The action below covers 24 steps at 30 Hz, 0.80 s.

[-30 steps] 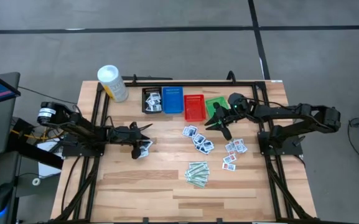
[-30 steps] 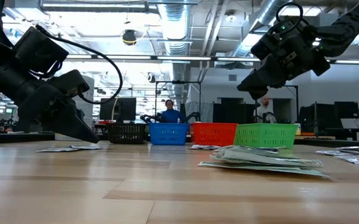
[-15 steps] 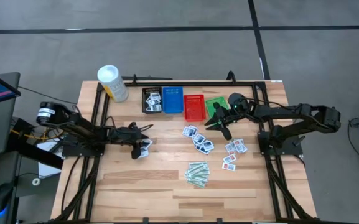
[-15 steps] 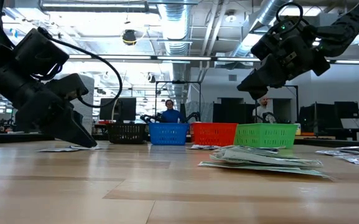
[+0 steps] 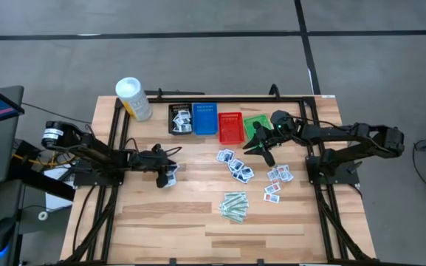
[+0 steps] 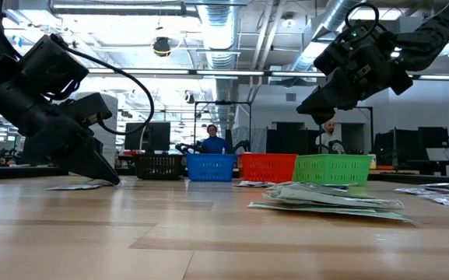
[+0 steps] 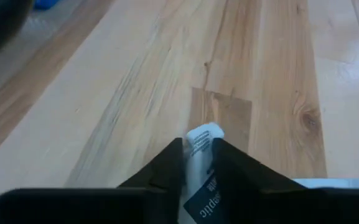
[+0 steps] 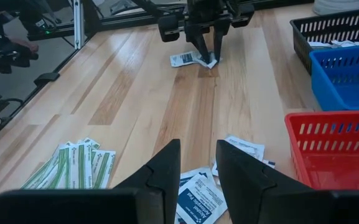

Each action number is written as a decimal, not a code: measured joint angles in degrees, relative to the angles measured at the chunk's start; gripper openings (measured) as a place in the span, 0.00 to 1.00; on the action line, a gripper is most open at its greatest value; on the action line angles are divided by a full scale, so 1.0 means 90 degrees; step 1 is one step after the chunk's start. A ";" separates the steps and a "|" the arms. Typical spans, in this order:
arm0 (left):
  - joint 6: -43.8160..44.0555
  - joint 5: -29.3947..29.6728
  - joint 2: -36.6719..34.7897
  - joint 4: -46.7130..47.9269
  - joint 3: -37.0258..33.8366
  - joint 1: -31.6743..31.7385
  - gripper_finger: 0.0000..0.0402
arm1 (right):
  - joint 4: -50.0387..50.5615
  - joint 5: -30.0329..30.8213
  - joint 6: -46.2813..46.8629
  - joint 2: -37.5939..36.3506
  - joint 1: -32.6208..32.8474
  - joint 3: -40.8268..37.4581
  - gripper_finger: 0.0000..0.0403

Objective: Pick & Place First Aid Supplies
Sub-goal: Put the gray pad into the black bin

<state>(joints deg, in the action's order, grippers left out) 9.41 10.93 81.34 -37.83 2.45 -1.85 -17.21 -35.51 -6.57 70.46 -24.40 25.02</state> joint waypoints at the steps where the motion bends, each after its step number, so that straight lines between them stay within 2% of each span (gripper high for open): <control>1: 0.0005 -0.0002 0.0008 -0.0042 -0.0006 -0.0002 0.16 | 0.0000 0.0000 0.0001 0.0000 0.0001 0.0000 0.24; 6: -0.0146 0.0134 0.0043 -0.0544 -0.0049 -0.0002 0.03 | 0.0000 0.0000 0.0000 0.0000 0.0000 0.0000 0.24; 10: -0.0636 0.0639 0.0059 -0.1130 -0.0054 0.0000 0.06 | -0.0002 0.0000 0.0002 0.0000 0.0001 0.0000 0.24; 15: -0.1164 0.1115 0.0051 -0.1937 0.0302 0.0002 0.06 | -0.0121 0.0000 0.0005 0.0000 0.0000 0.0000 0.24; 18: -0.1628 0.1813 0.0042 -0.2194 0.0684 0.0028 0.04 | -0.0248 0.0000 0.0043 -0.0002 0.0001 0.0000 0.24; 21: -0.1837 0.2471 0.0042 -0.2201 0.1063 0.0310 0.05 | -0.0257 -0.0001 0.0106 -0.0002 0.0002 0.0000 0.24; 24: -0.1850 0.2522 0.0042 -0.2213 0.1347 0.0859 0.08 | -0.0289 0.0000 0.0117 -0.0002 0.0000 0.0000 0.24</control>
<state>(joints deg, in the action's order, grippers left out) -7.24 33.63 81.71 -57.75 14.57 5.89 -19.81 -35.51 -5.52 70.43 -24.40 25.02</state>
